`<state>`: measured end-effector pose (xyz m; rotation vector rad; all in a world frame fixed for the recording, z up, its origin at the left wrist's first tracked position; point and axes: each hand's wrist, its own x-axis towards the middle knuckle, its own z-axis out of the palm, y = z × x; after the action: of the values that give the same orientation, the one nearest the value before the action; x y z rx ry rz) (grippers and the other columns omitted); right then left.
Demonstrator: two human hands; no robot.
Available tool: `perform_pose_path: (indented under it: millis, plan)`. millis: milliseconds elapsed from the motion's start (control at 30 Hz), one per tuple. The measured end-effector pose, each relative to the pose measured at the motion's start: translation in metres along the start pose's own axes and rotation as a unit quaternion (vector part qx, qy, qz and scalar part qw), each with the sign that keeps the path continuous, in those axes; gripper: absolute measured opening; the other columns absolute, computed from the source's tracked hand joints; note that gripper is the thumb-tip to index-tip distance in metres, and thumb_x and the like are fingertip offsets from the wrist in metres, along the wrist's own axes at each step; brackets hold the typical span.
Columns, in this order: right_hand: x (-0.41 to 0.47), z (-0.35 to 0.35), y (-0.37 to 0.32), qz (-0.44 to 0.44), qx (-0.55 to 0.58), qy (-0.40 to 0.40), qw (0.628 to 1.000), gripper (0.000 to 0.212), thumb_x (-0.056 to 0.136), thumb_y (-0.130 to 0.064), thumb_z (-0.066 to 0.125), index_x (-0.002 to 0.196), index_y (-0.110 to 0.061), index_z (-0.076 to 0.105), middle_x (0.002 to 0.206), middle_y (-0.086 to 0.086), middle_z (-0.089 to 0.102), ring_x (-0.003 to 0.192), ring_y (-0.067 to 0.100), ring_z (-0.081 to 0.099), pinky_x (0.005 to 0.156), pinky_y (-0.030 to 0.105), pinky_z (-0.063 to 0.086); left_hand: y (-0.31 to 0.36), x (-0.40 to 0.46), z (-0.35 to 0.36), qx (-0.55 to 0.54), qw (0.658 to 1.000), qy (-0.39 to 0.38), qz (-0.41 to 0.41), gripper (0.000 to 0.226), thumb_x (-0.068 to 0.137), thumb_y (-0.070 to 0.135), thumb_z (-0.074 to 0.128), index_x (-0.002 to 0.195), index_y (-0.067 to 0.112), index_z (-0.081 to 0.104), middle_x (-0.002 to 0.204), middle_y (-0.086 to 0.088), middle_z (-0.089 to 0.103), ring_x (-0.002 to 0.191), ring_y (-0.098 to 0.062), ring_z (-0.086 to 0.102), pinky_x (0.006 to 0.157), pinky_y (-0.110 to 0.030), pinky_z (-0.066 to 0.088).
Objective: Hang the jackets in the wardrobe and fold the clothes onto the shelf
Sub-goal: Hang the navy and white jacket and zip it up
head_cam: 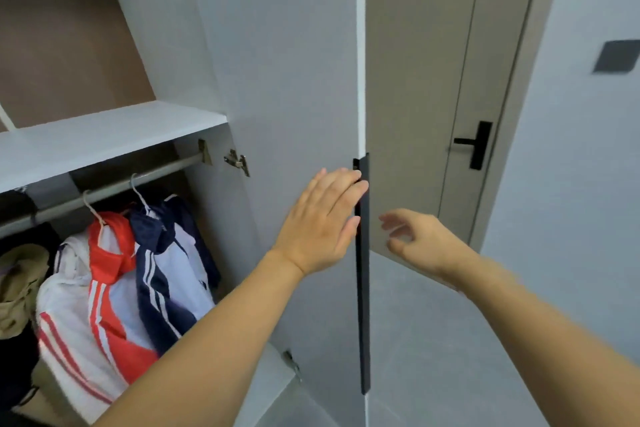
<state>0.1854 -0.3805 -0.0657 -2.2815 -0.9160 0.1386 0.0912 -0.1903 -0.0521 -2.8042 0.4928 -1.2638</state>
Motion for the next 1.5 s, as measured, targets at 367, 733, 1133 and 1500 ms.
perform_pose_path:
  millis: [367, 733, 1133, 1500]
  plan:
    - [-0.163, -0.169, 0.198, 0.218, -0.075, 0.177, 0.957, 0.055, 0.093, -0.021, 0.056, 0.146, -0.015, 0.041, 0.149, 0.002, 0.043, 0.136, 0.02, 0.041, 0.107, 0.03, 0.032, 0.224, 0.155, 0.118, -0.102, 0.988, -0.047, 0.108, 0.053, 0.091, 0.019, 0.061, 0.14, 0.002, 0.05, 0.143, -0.014, 0.049, 0.135, -0.032, 0.044, 0.12, -0.05, 0.023]
    - [-0.246, -0.23, 0.341, 0.353, -0.023, 0.215, 0.91, 0.056, 0.094, -0.018, 0.055, 0.147, -0.013, 0.038, 0.151, 0.005, 0.039, 0.137, 0.021, 0.039, 0.104, 0.027, 0.031, 0.362, 0.243, 0.253, -0.184, 0.96, -0.11, 0.18, 0.051, 0.097, 0.027, 0.05, 0.144, 0.008, 0.042, 0.146, -0.008, 0.043, 0.134, -0.027, 0.041, 0.122, -0.046, 0.018]
    - [-0.278, -0.309, 0.456, 0.473, -0.03, 0.307, 0.825, 0.056, 0.093, -0.016, 0.054, 0.146, -0.015, 0.039, 0.151, 0.003, 0.04, 0.135, 0.018, 0.041, 0.105, 0.027, 0.031, 0.468, 0.36, 0.397, -0.272, 0.918, -0.15, 0.247, 0.054, 0.101, 0.03, 0.044, 0.15, 0.01, 0.034, 0.154, -0.007, 0.034, 0.142, -0.025, 0.031, 0.123, -0.042, 0.007]
    - [-0.459, -0.364, 0.559, 0.604, -0.003, 0.399, 0.69, 0.056, 0.093, -0.016, 0.056, 0.147, -0.012, 0.039, 0.151, 0.006, 0.039, 0.138, 0.022, 0.037, 0.111, 0.032, 0.03, 0.718, 0.406, 0.458, -0.353, 0.825, -0.188, 0.399, 0.054, 0.102, 0.032, 0.042, 0.152, 0.013, 0.031, 0.157, -0.004, 0.029, 0.144, -0.023, 0.028, 0.123, -0.039, 0.005]
